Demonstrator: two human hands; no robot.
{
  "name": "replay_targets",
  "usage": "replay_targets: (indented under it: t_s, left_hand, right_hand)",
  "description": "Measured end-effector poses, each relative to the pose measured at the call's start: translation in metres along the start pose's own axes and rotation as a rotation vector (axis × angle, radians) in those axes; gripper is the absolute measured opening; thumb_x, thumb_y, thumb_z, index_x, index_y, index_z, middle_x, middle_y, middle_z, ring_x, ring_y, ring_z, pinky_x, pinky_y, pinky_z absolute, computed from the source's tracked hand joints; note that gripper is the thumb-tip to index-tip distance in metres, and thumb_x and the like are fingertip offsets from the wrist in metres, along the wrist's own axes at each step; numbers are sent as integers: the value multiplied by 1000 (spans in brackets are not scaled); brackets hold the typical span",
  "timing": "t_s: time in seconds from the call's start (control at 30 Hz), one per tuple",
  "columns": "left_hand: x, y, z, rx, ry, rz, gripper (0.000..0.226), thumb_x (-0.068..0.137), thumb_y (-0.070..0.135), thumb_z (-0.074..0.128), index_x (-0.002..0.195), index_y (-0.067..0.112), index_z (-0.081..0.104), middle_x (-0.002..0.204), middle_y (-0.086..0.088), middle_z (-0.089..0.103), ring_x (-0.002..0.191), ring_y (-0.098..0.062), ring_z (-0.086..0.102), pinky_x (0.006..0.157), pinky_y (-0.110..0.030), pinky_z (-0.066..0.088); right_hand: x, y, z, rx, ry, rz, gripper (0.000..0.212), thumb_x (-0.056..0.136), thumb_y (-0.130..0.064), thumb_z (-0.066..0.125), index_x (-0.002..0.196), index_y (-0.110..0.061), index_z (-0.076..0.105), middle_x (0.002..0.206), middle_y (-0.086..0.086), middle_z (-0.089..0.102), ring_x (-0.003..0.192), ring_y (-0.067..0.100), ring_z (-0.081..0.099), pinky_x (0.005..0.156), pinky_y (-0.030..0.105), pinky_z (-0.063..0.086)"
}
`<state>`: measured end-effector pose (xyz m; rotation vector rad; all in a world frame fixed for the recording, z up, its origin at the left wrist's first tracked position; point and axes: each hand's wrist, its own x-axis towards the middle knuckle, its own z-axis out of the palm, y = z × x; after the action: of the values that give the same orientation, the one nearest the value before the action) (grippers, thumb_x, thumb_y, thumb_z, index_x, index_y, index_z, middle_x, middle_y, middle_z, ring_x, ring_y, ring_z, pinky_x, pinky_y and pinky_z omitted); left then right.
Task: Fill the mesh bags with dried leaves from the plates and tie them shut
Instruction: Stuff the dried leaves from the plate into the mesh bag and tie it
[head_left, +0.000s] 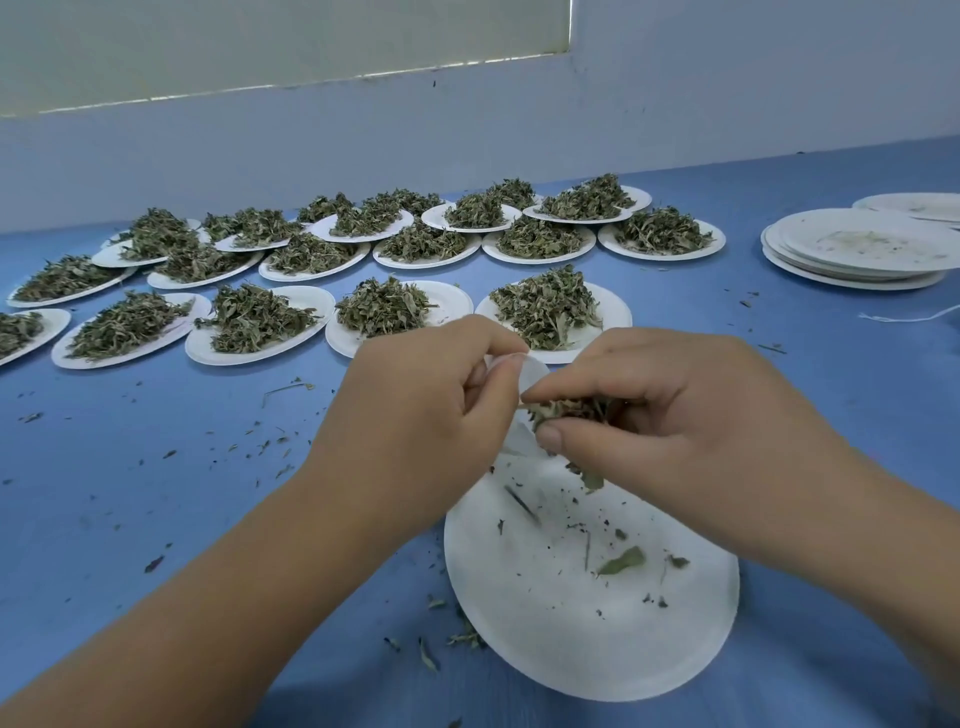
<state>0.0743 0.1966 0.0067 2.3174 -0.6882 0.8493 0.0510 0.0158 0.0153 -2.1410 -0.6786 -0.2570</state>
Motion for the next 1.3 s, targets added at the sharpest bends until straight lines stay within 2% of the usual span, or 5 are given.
replay_targets:
  t_s: [0.43,0.7,0.93,1.17,1.3]
  left_hand:
    - [-3,9,8,-213,-54,-131,13,85,19,61,81,19,73,45,-5,41,45,-19,41,49,-8,30]
    - [-5,11,11,-246,-73,-166,12,86,18,63,82,22,73,50,-4,44,44,-7,37,47,-10,31]
    - [-5,10,10,-258,-69,-196,14,86,14,65,81,24,72,50,-4,46,44,-8,39,47,-10,33]
    - [-5,13,10,-284,-80,-207,14,87,11,65,81,20,74,48,-4,43,44,-6,37,48,-8,30]
    - [-3,12,8,-308,-72,-232,13,87,12,66,79,19,73,47,-6,45,43,-6,38,48,-8,30]
  right_hand:
    - [0,2,8,-330,106,74,24,72,-44,60,92,-33,65,78,-21,55,95,-9,44,73,4,35]
    - [-2,0,11,-380,117,80,21,72,-41,62,88,-27,67,85,-14,50,73,7,49,60,14,38]
    - [0,-1,8,-242,124,99,24,64,-45,64,87,-37,64,87,-19,53,81,-1,54,70,12,41]
    - [-1,1,13,-244,168,19,6,73,-28,72,76,-23,72,83,-11,58,71,9,59,66,24,45]
    - [0,3,8,-150,177,-14,14,72,-21,75,84,-27,71,86,-12,61,80,5,63,71,10,49]
